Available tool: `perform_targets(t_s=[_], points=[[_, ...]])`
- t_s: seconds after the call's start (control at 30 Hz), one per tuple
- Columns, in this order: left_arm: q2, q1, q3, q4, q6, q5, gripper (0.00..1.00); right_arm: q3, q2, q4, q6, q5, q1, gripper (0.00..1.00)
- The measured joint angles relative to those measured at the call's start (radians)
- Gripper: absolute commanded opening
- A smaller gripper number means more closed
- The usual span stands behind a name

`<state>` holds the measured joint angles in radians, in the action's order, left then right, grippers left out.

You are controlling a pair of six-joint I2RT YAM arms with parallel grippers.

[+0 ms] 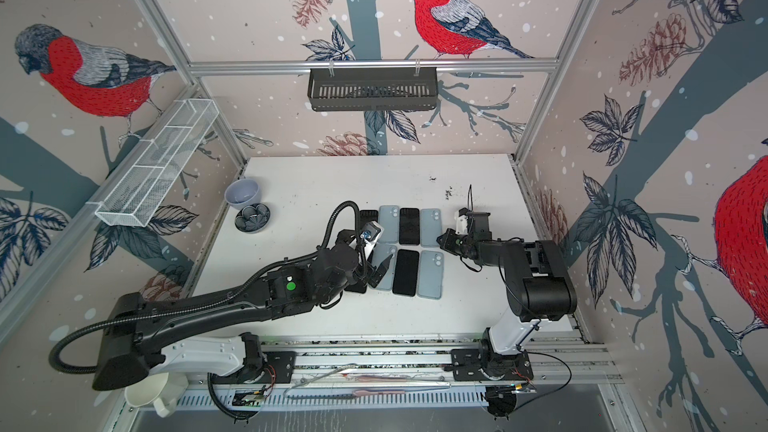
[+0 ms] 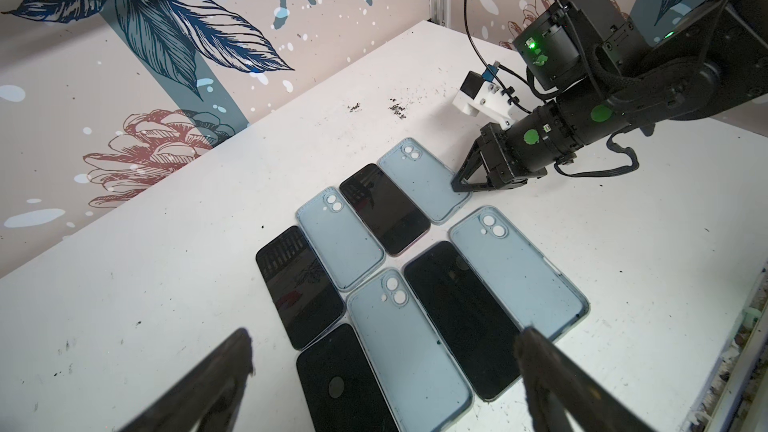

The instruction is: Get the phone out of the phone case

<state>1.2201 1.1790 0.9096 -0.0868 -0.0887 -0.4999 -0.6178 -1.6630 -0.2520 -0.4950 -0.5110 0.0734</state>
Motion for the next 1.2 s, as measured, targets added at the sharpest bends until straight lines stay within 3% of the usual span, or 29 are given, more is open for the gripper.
perform_targets(t_s=[0.13,0.57,1.0,1.2], points=[[-0.007,0.000,-0.007,0.000,-0.012,-0.001,0.98,0.005,0.008,-0.014,0.000,-0.012,0.004,0.39],[-0.054,0.000,-0.044,0.000,-0.034,-0.006,0.98,0.029,0.140,0.126,-0.004,0.056,0.004,0.68],[-0.153,0.000,-0.126,0.013,-0.088,-0.010,0.98,0.117,0.457,0.270,-0.004,0.129,0.043,0.75],[-0.220,0.000,-0.179,0.014,-0.124,-0.025,0.98,0.160,0.491,0.282,-0.011,0.150,0.097,0.75]])
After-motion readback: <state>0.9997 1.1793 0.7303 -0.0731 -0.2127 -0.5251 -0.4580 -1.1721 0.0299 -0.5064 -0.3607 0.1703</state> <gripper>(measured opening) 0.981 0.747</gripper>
